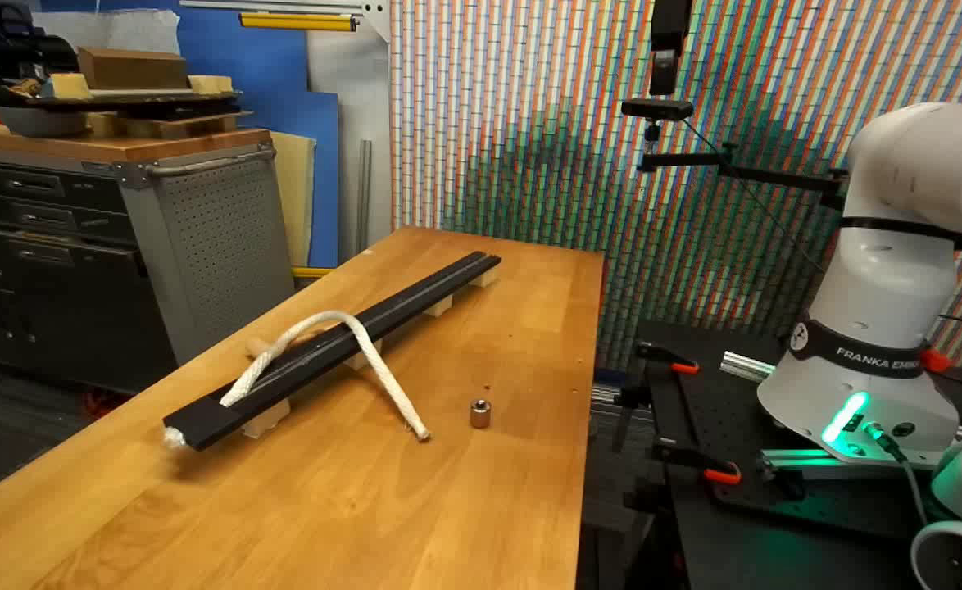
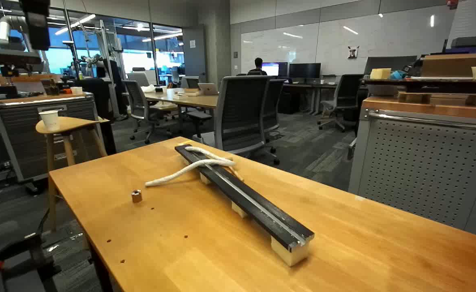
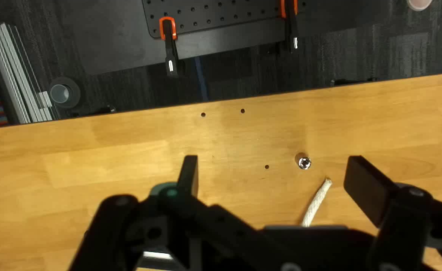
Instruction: Place the rope along the center of the black object
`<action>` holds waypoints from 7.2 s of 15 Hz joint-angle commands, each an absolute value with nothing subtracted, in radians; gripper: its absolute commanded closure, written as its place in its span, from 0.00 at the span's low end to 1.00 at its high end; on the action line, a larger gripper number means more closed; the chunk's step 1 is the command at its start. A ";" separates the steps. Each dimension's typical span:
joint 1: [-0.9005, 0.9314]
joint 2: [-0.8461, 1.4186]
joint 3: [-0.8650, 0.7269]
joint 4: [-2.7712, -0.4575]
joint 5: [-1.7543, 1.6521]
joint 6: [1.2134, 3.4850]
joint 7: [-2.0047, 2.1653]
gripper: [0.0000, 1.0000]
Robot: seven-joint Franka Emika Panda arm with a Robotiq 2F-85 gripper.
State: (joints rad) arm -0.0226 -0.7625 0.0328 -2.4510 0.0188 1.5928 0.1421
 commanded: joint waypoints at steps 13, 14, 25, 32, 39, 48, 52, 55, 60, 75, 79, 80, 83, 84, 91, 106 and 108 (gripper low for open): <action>-0.026 -0.766 0.035 -2.438 0.020 1.591 0.140 0.00; -0.026 -0.766 0.035 -2.438 0.020 1.591 0.140 0.00; -0.030 -0.710 0.088 -2.446 0.047 1.683 0.246 0.00; -0.032 -0.513 0.243 -2.441 0.029 1.926 0.531 0.00; -0.020 -0.237 0.312 -2.400 -0.088 2.163 0.766 0.00; 0.044 0.044 0.237 -2.269 -0.161 2.379 0.879 0.00; 0.089 0.147 0.188 -2.204 -0.163 2.420 0.912 0.00; 0.125 0.216 0.146 -2.171 -0.174 2.456 0.929 0.00; 0.168 0.294 0.097 -2.144 -0.145 2.455 0.906 0.00; 0.239 0.470 0.090 -2.096 -0.069 2.456 0.879 0.00; 0.259 0.515 0.088 -2.051 -0.041 2.469 0.882 0.00; 0.262 0.526 0.087 -2.040 -0.034 2.473 0.880 0.00; 0.273 0.554 0.073 -2.016 -0.041 2.508 0.877 0.00; 0.275 0.561 0.068 -2.010 -0.046 2.516 0.874 0.00; 0.288 0.594 0.020 -1.983 -0.055 2.552 0.869 0.00; 0.282 0.495 0.006 -2.048 -0.067 2.539 0.802 0.99; 0.273 0.451 0.008 -2.066 -0.074 2.522 0.758 1.00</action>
